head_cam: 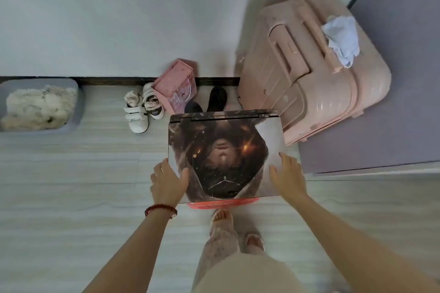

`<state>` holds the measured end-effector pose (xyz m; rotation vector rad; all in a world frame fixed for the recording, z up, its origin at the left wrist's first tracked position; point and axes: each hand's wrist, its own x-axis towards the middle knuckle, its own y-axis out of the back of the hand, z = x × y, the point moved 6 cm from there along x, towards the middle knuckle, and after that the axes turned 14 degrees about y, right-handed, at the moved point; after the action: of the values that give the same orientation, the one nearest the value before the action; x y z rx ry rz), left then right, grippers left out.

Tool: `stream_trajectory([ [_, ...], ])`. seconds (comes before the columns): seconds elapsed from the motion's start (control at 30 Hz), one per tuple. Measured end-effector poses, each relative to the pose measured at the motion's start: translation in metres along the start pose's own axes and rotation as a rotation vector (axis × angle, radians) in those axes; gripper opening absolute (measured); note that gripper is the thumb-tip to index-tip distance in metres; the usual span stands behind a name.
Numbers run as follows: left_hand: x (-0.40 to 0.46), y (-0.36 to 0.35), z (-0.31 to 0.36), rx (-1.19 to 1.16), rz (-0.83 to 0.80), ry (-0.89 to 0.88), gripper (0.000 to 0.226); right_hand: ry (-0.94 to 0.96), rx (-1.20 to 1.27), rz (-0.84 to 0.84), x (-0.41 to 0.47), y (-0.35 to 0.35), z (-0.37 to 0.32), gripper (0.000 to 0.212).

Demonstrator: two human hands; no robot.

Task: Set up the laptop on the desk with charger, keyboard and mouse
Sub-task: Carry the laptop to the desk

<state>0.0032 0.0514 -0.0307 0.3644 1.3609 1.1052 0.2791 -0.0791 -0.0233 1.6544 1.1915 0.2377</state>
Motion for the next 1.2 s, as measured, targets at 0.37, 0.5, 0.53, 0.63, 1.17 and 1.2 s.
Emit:
stream_trajectory([
  [0.37, 0.102, -0.059, 0.007, -0.291, -0.23, 0.173, 0.096, -0.23, 0.106, -0.108, 0.095, -0.047, 0.046, 0.123],
  [0.5, 0.092, -0.049, 0.01, -0.378, -0.168, 0.195, 0.083, -0.248, 0.14, -0.078, 0.099, -0.042, 0.045, 0.119],
  [0.53, 0.089, -0.047, 0.01, -0.37, -0.158, 0.194, 0.084, -0.251, 0.161, -0.077, 0.097, -0.042, 0.045, 0.117],
  [0.63, 0.072, -0.027, 0.005, -0.37, -0.109, 0.2, 0.085, -0.222, 0.205, -0.083, 0.089, -0.031, 0.033, 0.112],
  [1.17, -0.157, 0.176, -0.191, -0.828, 0.321, 0.569, 0.088, 0.472, 0.073, -0.292, -0.05, 0.054, -0.268, 0.109],
  [1.2, -0.169, 0.182, -0.206, -0.867, 0.344, 0.579, 0.087, 0.507, 0.048, -0.305, -0.062, 0.053, -0.288, 0.109],
])
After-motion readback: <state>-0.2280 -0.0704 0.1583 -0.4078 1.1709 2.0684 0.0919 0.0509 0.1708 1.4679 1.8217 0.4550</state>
